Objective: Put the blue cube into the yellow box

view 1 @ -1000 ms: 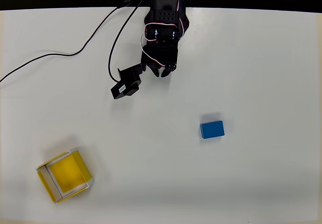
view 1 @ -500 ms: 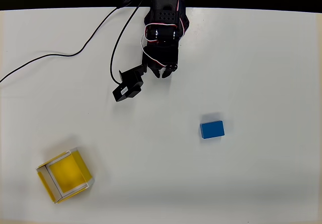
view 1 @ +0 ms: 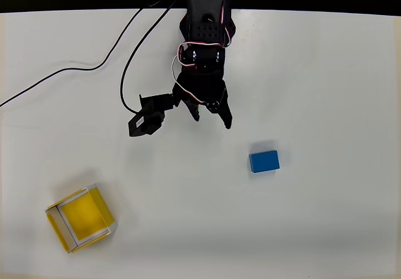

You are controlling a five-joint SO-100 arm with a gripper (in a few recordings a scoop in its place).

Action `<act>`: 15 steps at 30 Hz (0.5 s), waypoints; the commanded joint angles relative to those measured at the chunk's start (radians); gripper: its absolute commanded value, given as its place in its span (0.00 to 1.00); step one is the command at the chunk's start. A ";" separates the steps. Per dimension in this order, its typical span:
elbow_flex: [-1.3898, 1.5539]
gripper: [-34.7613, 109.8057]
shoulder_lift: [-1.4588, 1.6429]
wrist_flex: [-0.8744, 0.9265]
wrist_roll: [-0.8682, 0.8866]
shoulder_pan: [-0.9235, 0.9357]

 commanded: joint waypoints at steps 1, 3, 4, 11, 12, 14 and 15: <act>-0.287 0.57 -0.124 -0.011 0.121 -0.044; -0.376 0.57 -0.224 -0.011 0.202 -0.061; -0.422 0.58 -0.276 -0.009 0.244 -0.071; -0.719 0.58 -0.600 0.020 0.551 -0.133; -0.753 0.58 -0.640 0.025 0.594 -0.146; -0.822 0.58 -0.715 0.040 0.664 -0.176; -0.859 0.58 -0.752 0.052 0.698 -0.192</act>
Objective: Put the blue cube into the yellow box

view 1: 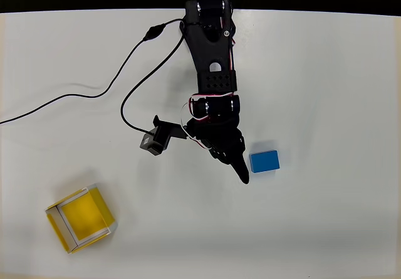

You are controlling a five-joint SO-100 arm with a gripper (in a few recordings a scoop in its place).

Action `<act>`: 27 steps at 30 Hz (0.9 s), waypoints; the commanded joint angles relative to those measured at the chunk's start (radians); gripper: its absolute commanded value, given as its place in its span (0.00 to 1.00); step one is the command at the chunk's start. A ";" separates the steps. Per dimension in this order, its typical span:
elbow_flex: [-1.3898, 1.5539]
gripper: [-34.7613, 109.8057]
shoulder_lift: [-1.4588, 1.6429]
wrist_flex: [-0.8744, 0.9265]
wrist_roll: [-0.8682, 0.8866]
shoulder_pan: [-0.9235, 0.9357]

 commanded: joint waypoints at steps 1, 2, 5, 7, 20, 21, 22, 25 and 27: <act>-0.238 0.58 -0.060 0.044 0.117 -0.067; -0.264 0.58 -0.087 0.054 0.153 -0.083; -0.319 0.58 -0.155 0.072 0.236 -0.126; -0.334 0.58 -0.183 0.084 0.295 -0.150; -0.417 0.58 -0.356 0.218 0.603 -0.293; -0.425 0.58 -0.367 0.224 0.607 -0.301; -0.433 0.58 -0.379 0.230 0.615 -0.307; -0.453 0.59 -0.422 0.249 0.637 -0.313; -0.462 0.59 -0.453 0.247 0.640 -0.314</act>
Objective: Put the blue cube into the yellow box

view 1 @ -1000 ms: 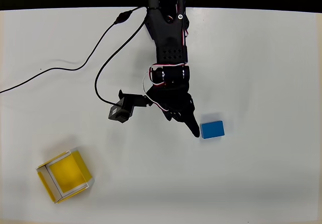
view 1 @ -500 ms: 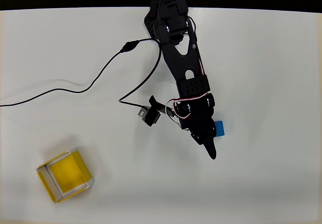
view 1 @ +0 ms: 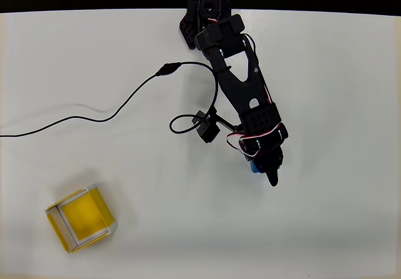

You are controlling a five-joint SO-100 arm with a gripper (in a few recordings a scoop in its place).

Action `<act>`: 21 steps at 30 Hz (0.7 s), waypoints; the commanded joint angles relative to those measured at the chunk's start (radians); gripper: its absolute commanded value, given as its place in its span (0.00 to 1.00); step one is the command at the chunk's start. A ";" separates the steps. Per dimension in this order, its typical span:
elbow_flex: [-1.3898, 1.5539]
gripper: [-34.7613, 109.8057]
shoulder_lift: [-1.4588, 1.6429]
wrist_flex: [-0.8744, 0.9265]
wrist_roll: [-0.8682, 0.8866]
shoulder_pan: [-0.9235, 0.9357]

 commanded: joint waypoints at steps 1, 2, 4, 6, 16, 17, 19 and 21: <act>-0.107 0.59 0.015 0.023 0.017 -0.012; -0.112 0.59 0.005 0.023 0.017 -0.012; -0.120 0.59 -0.012 0.018 0.025 -0.008; -0.129 0.59 -0.034 0.014 0.037 0.000; -0.179 0.58 -0.138 0.005 0.067 0.015; -0.184 0.58 -0.146 0.000 0.066 0.015; -0.195 0.58 -0.160 -0.003 0.069 0.015; -0.207 0.58 -0.170 -0.002 0.075 0.015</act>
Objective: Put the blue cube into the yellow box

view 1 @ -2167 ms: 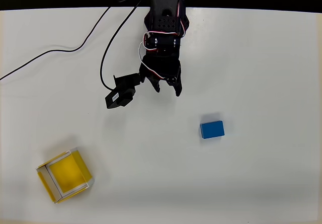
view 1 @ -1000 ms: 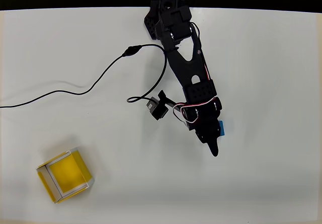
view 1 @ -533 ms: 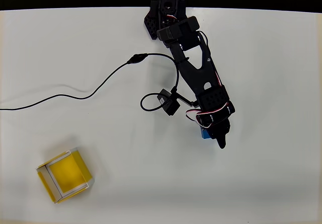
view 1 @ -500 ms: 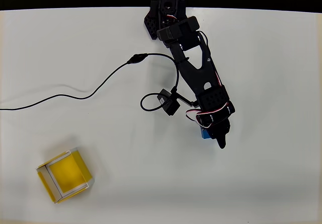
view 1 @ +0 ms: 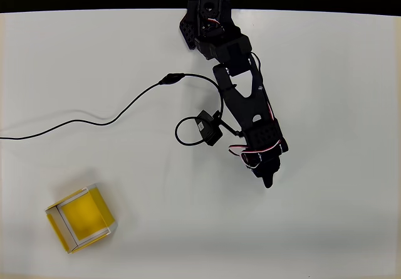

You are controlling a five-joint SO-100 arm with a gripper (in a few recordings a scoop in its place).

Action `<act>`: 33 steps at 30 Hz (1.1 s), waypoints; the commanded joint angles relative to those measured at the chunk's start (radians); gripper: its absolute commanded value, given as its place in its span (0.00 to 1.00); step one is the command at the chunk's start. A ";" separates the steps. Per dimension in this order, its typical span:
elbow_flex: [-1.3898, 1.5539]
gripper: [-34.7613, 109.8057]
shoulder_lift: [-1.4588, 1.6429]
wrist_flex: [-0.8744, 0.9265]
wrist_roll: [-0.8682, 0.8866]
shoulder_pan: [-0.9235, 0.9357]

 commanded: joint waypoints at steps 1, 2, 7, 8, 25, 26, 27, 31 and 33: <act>-0.094 0.58 0.043 0.008 0.026 -0.003; -0.095 0.57 0.041 0.005 0.031 -0.002; -0.098 0.53 0.028 -0.026 0.015 -0.003; -0.103 0.53 0.021 -0.029 0.014 -0.005; -0.112 0.41 0.012 -0.064 -0.034 -0.040; -0.112 0.41 0.015 -0.067 -0.040 -0.040; -0.112 0.40 0.017 -0.067 -0.049 -0.040; -0.109 0.38 0.025 -0.072 -0.091 -0.035; -0.106 0.38 0.032 -0.075 -0.109 -0.028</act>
